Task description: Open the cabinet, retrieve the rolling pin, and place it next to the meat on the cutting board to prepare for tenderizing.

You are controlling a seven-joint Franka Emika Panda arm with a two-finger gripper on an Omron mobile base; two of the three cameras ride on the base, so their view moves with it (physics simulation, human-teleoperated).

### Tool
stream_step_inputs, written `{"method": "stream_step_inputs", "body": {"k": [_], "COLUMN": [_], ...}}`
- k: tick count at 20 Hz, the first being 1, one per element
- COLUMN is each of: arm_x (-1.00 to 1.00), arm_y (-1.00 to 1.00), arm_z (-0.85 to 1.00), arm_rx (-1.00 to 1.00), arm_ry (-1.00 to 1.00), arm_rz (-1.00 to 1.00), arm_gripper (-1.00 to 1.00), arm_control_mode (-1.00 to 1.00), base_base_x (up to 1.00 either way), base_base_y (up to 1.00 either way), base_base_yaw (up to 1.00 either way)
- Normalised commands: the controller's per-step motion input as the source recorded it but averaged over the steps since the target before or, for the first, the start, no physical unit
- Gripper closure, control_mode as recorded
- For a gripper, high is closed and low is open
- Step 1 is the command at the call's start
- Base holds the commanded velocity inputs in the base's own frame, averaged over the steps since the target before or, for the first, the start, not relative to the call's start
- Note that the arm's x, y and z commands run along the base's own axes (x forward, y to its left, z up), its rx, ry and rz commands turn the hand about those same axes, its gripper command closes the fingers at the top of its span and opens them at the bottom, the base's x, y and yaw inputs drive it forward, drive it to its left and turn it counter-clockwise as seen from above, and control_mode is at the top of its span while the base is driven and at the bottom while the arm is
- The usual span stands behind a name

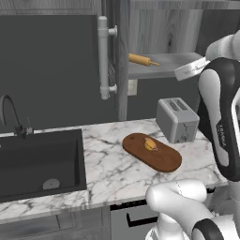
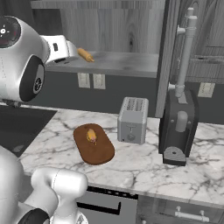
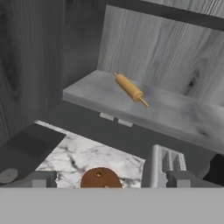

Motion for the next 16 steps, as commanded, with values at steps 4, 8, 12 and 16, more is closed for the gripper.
{"method": "stream_step_inputs", "body": {"k": [4, 8, 12, 16], "arm_x": [0.45, 0.59, 0.61, 0.53], "arm_y": [0.18, 0.03, 0.00, 0.00], "arm_z": [-0.04, -0.03, -0.02, -0.06], "arm_rx": [0.03, 0.05, 0.06, 0.06], "arm_ry": [0.01, 0.01, 0.02, 0.03], "arm_rz": [0.02, 0.01, 0.01, 0.02], "arm_gripper": [-1.00, -1.00, -1.00, -1.00], "arm_control_mode": [-1.00, -1.00, -1.00, -1.00], "base_base_x": [0.00, 0.00, 0.00, 0.00], "base_base_y": [0.00, 0.00, 0.00, 0.00], "base_base_yaw": [0.00, 0.00, 0.00, 0.00]}}
